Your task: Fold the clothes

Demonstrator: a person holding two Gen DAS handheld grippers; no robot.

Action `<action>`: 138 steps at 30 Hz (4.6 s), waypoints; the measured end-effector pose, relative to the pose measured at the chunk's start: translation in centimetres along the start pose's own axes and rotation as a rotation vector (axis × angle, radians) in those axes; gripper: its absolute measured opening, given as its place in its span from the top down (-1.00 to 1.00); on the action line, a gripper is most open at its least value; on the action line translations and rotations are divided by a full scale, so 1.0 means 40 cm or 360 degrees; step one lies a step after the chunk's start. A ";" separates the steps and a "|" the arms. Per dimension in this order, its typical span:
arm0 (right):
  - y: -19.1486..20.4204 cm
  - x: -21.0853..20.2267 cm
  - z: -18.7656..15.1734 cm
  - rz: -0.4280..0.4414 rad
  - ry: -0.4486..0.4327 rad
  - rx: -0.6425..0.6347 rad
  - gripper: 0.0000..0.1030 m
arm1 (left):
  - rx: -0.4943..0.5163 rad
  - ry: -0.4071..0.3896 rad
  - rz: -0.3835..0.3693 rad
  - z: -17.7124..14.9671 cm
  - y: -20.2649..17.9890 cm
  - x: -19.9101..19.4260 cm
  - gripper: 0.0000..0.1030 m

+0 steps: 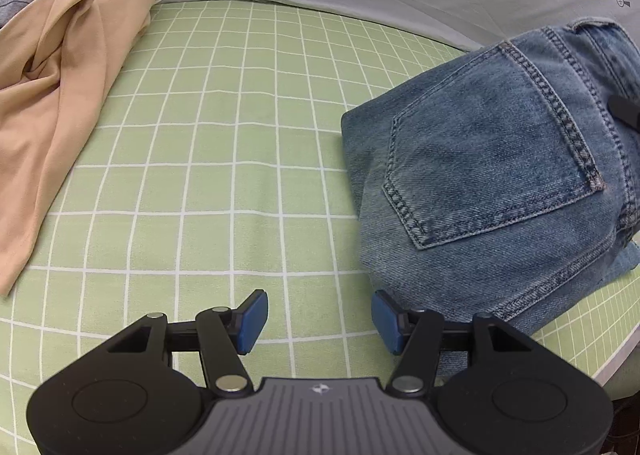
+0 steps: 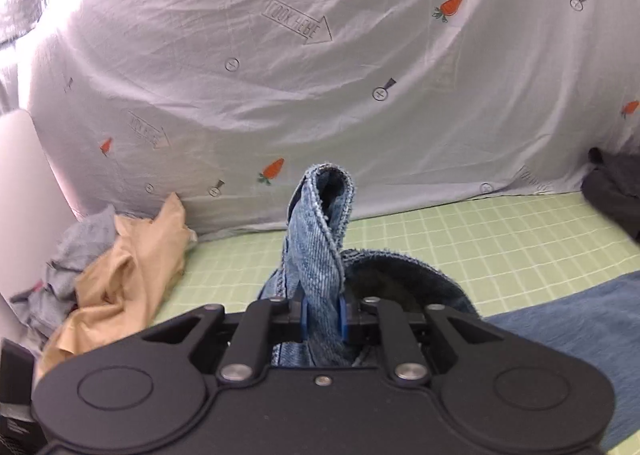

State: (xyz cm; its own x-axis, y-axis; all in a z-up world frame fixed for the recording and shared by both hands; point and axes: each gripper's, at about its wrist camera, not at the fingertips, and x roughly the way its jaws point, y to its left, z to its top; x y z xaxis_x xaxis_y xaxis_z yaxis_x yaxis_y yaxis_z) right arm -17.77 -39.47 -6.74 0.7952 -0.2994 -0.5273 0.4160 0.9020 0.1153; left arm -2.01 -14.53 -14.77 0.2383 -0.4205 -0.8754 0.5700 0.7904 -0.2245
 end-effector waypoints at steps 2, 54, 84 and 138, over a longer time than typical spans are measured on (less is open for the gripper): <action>-0.045 0.054 -0.054 -0.0189 0.0132 -0.0042 0.69 | 0.0029 -0.0001 0.0013 -0.001 -0.009 0.000 -0.14; -1.110 0.076 -0.251 -0.0877 0.0224 0.0543 -1.00 | -0.0013 0.0069 0.0502 0.080 -0.628 0.250 -0.84; -0.916 0.015 -0.157 0.0432 -0.0118 0.1613 0.54 | -0.0030 -0.0045 0.0484 0.056 -0.562 0.159 -1.00; -0.161 0.053 -0.158 -0.0349 0.0364 0.0080 -0.98 | 0.0209 -0.0144 0.0159 0.016 -0.303 0.009 -0.99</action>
State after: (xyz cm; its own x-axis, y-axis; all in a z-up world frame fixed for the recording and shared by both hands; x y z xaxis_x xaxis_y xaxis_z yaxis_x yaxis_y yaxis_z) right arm -21.55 -43.93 -13.94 0.5669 -0.4021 -0.7190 0.5924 0.8055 0.0166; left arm -8.32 -24.54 -12.10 0.3650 -0.3858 -0.8473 0.6361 0.7679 -0.0756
